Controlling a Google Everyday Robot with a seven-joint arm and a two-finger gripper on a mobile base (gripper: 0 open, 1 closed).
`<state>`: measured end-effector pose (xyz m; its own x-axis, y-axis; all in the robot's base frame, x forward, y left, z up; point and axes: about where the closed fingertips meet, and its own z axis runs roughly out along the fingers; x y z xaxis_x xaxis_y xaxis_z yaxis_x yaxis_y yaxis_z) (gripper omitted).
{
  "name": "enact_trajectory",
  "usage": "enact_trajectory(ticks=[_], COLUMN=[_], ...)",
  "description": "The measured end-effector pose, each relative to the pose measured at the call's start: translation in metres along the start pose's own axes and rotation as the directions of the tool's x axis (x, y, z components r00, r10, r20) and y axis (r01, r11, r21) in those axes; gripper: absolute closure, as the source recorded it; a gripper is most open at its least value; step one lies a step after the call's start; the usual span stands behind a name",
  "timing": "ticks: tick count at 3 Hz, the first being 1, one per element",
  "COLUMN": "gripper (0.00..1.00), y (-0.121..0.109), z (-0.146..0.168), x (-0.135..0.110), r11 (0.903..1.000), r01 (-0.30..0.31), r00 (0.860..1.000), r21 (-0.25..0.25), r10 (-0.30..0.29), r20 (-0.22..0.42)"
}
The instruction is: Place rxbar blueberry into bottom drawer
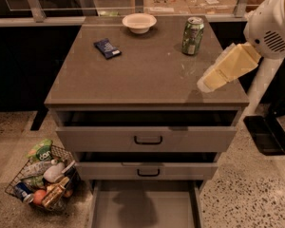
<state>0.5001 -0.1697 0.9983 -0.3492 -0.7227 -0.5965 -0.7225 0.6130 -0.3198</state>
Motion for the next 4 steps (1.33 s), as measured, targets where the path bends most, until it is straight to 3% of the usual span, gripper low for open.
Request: enact_trajectory(ticks=[1,2,3,4], gripper=[0.0,0.0,0.0,0.0], y=[0.02,0.015,0.015,-0.004], z=[0.033,0.029,0.029,0.051], x=[-0.003,-0.028,-0.028,-0.048], r11=[0.9938,0.9894,0.9894,0.9905], r01=[-0.099,-0.14,-0.14,-0.137], r00=[0.985,0.959,0.959,0.947], r21=[-0.05,-0.036,-0.036,-0.015], r10=[0.106,0.145,0.145,0.135], r20=[0.14,0.243,0.243,0.293])
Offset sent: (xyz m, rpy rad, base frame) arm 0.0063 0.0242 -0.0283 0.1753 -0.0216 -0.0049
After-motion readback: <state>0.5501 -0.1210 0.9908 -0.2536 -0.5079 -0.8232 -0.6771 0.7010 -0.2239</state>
